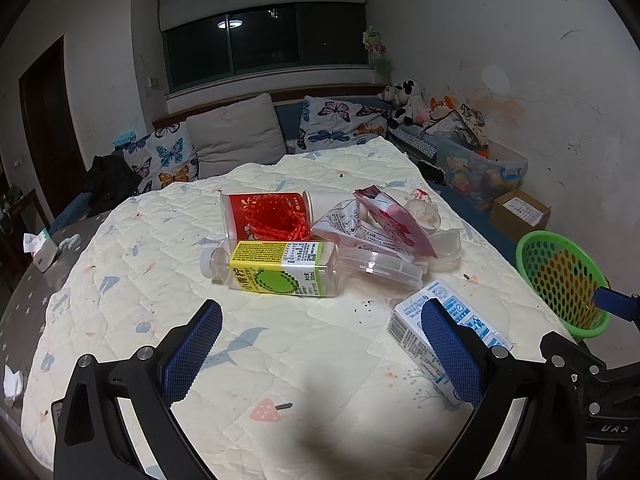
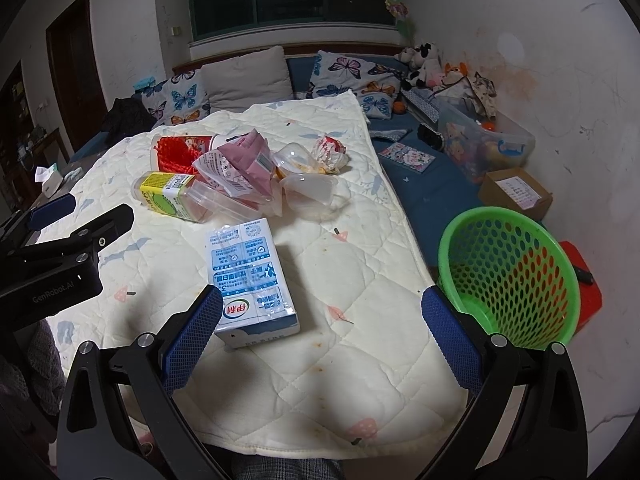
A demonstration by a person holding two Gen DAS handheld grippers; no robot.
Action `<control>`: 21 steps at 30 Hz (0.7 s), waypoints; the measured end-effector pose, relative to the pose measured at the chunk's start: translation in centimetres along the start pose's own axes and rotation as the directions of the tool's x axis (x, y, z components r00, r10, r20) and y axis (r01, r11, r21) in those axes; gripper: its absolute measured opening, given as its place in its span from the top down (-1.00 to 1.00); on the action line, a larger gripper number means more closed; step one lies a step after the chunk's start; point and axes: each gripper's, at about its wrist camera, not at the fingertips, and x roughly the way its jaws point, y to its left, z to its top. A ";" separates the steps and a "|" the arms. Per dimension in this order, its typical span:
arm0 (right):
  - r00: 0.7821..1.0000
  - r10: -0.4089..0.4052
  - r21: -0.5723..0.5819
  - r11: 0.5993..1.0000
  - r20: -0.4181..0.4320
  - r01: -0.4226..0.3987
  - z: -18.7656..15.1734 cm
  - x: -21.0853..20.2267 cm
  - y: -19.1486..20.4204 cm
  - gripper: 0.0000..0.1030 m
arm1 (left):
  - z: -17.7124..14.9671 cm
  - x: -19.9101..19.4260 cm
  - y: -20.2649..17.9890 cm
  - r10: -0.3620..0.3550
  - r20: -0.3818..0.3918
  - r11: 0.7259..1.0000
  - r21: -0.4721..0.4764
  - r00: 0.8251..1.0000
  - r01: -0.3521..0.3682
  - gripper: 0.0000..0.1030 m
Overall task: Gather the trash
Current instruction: 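Move the right tool toward the blue-and-white milk carton on the bed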
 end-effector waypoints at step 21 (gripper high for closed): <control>1.000 0.000 -0.003 1.000 -0.002 0.000 0.0 0.1 0.4 -0.91 | 0.2 0.0 0.1 0.001 -0.003 1.000 -0.002 1.000 -0.001 -0.88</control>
